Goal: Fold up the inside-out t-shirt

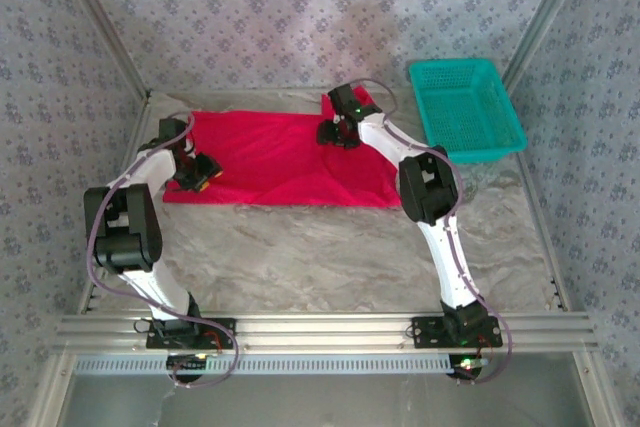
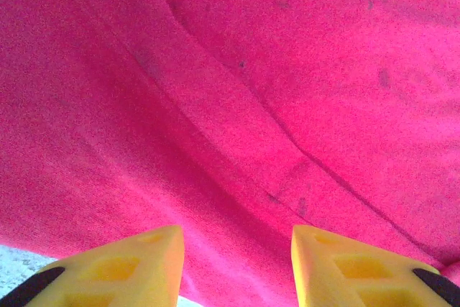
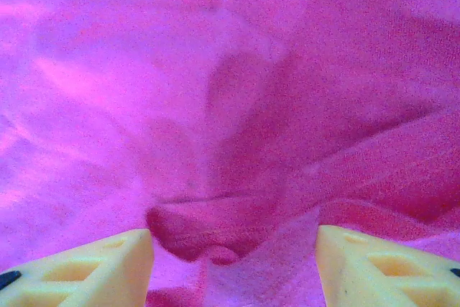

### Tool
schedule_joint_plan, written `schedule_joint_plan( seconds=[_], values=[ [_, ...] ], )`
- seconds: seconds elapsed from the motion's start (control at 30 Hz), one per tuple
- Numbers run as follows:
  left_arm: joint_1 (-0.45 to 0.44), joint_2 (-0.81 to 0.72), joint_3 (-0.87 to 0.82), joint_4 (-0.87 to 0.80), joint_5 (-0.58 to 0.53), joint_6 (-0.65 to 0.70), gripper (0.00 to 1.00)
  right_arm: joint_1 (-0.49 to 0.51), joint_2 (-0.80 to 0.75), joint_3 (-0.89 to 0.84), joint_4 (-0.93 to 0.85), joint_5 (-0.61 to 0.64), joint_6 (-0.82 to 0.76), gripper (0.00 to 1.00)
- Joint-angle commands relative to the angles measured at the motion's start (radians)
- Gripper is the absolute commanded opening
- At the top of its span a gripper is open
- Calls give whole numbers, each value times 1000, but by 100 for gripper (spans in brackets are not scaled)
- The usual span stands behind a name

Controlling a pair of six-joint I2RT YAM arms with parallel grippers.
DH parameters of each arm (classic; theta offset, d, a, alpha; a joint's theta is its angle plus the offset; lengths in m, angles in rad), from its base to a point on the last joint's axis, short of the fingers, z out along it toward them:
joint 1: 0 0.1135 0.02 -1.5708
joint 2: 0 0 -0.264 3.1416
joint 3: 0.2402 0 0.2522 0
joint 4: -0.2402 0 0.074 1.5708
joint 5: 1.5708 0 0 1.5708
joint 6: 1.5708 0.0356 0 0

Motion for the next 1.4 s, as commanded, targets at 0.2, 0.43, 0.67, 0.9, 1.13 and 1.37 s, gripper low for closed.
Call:
schedule_joint_plan(
  seconds=[0.2, 0.43, 0.67, 0.9, 1.13, 1.37],
  values=[
    [-3, 72, 122, 46, 50, 3, 43, -1, -41, 7, -165, 48, 4, 65],
    [31, 231, 151, 128, 115, 26, 42, -5, -253, -411, 3, 49, -6, 65],
    [42, 291, 87, 127, 164, 13, 40, -34, -307, -599, 19, 29, -23, 65],
    [48, 82, -229, 111, 116, -35, 40, -6, -442, -852, 19, -9, -11, 65],
    [41, -196, -474, 95, 97, -69, 41, 79, -649, -1064, -1, 16, 4, 66],
    [36, -234, -226, -8, 44, 5, 50, 31, -714, -827, -75, 31, -8, 69]
  ],
)
